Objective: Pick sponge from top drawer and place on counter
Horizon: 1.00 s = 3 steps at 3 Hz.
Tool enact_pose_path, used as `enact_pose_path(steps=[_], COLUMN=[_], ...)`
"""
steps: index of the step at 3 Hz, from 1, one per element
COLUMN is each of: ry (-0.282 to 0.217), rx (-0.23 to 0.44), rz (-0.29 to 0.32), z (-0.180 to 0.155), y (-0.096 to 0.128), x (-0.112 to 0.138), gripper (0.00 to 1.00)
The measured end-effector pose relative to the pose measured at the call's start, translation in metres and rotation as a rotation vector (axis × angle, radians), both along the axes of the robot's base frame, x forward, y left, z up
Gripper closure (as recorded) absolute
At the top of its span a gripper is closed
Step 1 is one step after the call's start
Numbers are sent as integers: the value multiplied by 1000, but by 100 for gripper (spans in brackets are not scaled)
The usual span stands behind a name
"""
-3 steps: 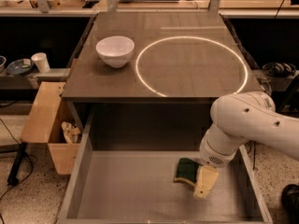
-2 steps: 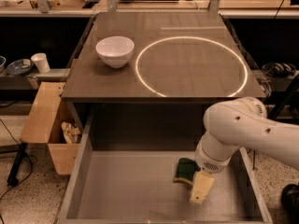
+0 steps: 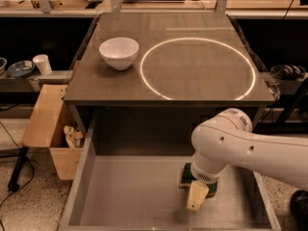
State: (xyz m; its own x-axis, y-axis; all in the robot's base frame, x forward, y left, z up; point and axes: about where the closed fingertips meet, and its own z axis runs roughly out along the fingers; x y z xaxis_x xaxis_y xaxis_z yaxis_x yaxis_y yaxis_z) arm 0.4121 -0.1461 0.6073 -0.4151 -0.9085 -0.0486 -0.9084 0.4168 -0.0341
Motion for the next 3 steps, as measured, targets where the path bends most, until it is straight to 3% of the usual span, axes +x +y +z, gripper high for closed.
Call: enact_pose_path(steps=[1, 3], ry=[-63, -63], rx=[-39, -39], rz=[-90, -90], z=[-5, -5], y=[5, 5], x=[12, 12], gripper=[0, 4])
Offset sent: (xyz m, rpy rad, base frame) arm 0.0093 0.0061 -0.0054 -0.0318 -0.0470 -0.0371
